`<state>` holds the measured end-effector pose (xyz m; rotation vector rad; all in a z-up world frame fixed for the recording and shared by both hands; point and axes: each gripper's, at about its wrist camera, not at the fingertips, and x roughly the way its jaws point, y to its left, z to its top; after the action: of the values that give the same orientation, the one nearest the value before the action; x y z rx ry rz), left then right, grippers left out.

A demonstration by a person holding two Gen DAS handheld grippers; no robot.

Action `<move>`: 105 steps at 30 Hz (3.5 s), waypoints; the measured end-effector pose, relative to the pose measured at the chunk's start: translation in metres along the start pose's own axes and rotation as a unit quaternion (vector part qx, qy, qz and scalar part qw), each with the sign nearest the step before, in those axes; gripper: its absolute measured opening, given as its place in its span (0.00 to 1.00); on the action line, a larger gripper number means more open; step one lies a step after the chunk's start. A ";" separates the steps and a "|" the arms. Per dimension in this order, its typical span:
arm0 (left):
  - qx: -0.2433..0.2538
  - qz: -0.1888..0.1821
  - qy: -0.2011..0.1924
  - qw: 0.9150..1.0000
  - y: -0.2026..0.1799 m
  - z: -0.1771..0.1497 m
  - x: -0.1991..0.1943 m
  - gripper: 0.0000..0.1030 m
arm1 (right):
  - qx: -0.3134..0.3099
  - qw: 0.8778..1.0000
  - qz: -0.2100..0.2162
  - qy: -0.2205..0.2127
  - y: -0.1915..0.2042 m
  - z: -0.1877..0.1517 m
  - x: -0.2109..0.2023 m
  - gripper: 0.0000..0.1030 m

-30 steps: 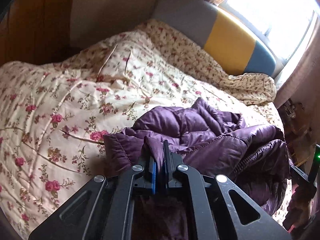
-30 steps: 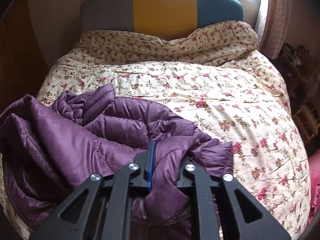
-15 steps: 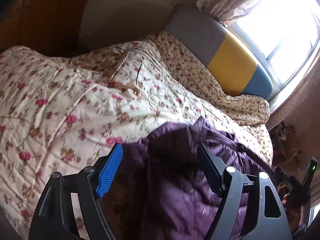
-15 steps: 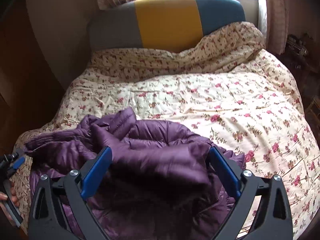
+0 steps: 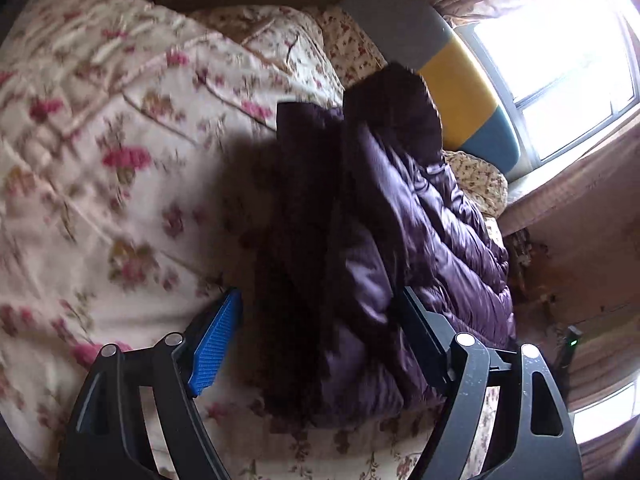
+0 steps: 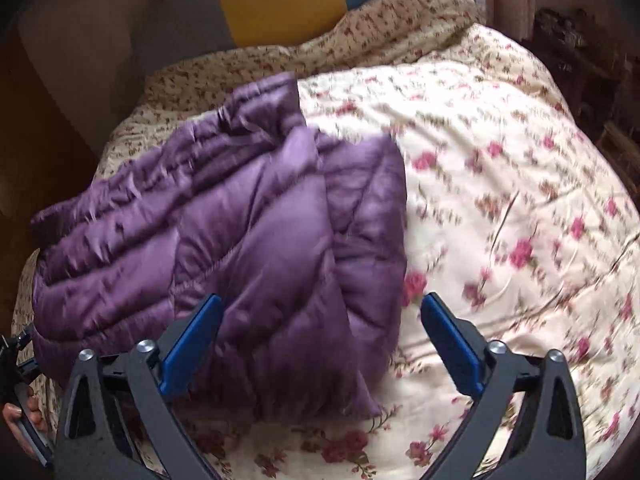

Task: Fold large clothes
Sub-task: 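Grasp the jacket hem with both grippers and lift it, then fold the held hem over the jacket body with both grippers, then open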

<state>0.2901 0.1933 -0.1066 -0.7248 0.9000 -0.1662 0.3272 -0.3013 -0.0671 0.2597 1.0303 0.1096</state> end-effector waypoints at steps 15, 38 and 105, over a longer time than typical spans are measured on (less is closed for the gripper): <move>0.056 -0.012 0.014 0.998 -0.019 -0.030 -0.039 0.13 | -0.089 0.996 -0.005 0.000 0.015 -0.052 -0.063 0.12; 0.099 0.008 0.013 0.995 0.000 -0.161 -0.158 0.62 | -0.115 0.993 -0.028 0.026 -0.002 -0.194 -0.170 0.46; 0.160 0.197 -0.108 0.961 -0.061 -0.076 -0.053 0.56 | -0.050 0.978 -0.181 -0.095 0.041 -0.099 -0.051 0.49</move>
<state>0.2080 0.1314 -0.0637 -0.2475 0.7673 0.1192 0.2178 -0.2561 -0.0619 -0.0133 0.8638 -0.1904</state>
